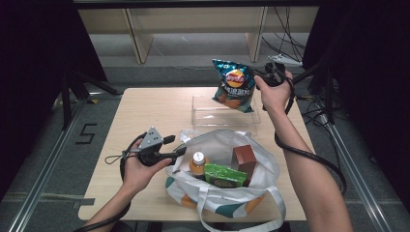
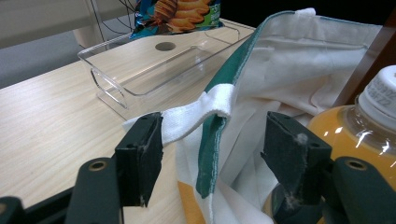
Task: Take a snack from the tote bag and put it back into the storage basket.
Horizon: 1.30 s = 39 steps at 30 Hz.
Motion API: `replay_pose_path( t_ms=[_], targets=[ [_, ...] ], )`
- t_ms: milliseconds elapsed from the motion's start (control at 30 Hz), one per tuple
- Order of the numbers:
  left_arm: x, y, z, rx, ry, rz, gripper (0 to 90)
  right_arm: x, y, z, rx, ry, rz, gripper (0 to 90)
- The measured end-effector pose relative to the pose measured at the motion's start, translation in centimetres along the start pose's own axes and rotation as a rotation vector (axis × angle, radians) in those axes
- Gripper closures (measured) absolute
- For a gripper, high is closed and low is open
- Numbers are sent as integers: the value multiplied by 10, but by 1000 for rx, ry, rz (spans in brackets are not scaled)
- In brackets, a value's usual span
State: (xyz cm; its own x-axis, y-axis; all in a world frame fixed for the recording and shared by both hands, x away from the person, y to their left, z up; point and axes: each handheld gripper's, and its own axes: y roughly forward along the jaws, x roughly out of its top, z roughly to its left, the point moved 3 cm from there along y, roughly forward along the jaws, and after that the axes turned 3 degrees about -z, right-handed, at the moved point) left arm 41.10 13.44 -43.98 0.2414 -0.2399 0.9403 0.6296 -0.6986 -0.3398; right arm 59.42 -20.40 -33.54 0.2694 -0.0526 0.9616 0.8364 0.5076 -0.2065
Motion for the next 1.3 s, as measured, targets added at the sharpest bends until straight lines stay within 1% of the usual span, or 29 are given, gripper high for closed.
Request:
replay_pose_path(
  t_ms=[67,100,133,167,200,233,267,300,333,400,433,467,500,567,600,667,733,767,800,833,867,967,1067,1100,1167,1200,1233,1267,1300],
  targets=[
    [0,0,-1,-8,0,-6,370,-1,1,-1,5,-2,-7,900],
    [0,0,-1,-8,0,-5,370,-2,1,-1,-3,4,7,900],
    [0,0,-1,-2,1,-1,370,-3,2,-2,7,-7,-5,900],
    [0,0,0,-2,-1,1,371,-3,3,-1,-4,6,0,900],
    [0,0,0,-3,-2,1,371,-3,3,-2,3,3,1,900],
    [0,0,0,-3,-1,2,371,-4,4,-2,-4,-1,1,900],
    [0,0,0,-2,1,2,371,-5,5,-3,0,-4,1,900],
    [0,0,0,-2,1,2,371,-6,5,-2,-12,10,11,900],
    [-1,0,0,0,-1,2,371,-7,5,-2,0,15,9,900],
    [0,0,0,-6,-2,-2,371,-9,7,-4,-3,2,9,900],
    [0,0,0,-4,-4,-4,371,-10,7,-4,-15,16,21,900],
    [0,0,0,-6,2,-3,371,-10,8,-3,-6,31,8,900],
    [0,0,0,-7,1,-3,371,-11,7,-5,-13,8,19,900],
    [0,0,-1,-3,0,0,371,-12,8,-6,-5,17,13,900],
    [0,0,-1,-3,0,0,371,-13,8,-5,-14,29,25,900],
    [0,0,-1,-9,-1,-4,371,-13,8,-7,-14,20,25,900],
    [0,0,-1,-3,0,1,371,-13,9,-8,-18,1,26,900],
    [0,0,-1,-4,-1,0,370,-15,10,-7,-18,19,25,900],
    [0,0,-1,-5,-1,-1,370,-15,10,-7,-29,24,30,900],
    [0,0,-1,-5,-2,-1,369,-16,10,-8,-24,20,40,900],
    [0,0,-1,-10,-3,-4,368,-16,12,-9,-20,9,30,900],
    [0,0,0,-6,1,-1,369,-19,13,-10,-27,11,40,900],
    [0,-1,0,-8,4,-2,368,-22,15,-9,-24,29,41,900],
    [0,-1,0,-5,0,-2,369,-24,16,-9,-30,26,51,900],
    [1,-1,0,-4,-1,-4,369,-25,17,-10,-22,7,44,900],
    [1,-1,0,-4,-1,-4,369,-25,18,-9,-23,16,44,900],
    [0,-1,-1,-5,-5,-5,369,-25,18,-10,-22,10,45,900],
    [0,-1,0,-5,-4,-5,369,-25,18,-8,-32,32,59,900],
    [0,-1,0,-4,-2,-4,369,-25,19,-9,-33,20,57,900]
  ],
)
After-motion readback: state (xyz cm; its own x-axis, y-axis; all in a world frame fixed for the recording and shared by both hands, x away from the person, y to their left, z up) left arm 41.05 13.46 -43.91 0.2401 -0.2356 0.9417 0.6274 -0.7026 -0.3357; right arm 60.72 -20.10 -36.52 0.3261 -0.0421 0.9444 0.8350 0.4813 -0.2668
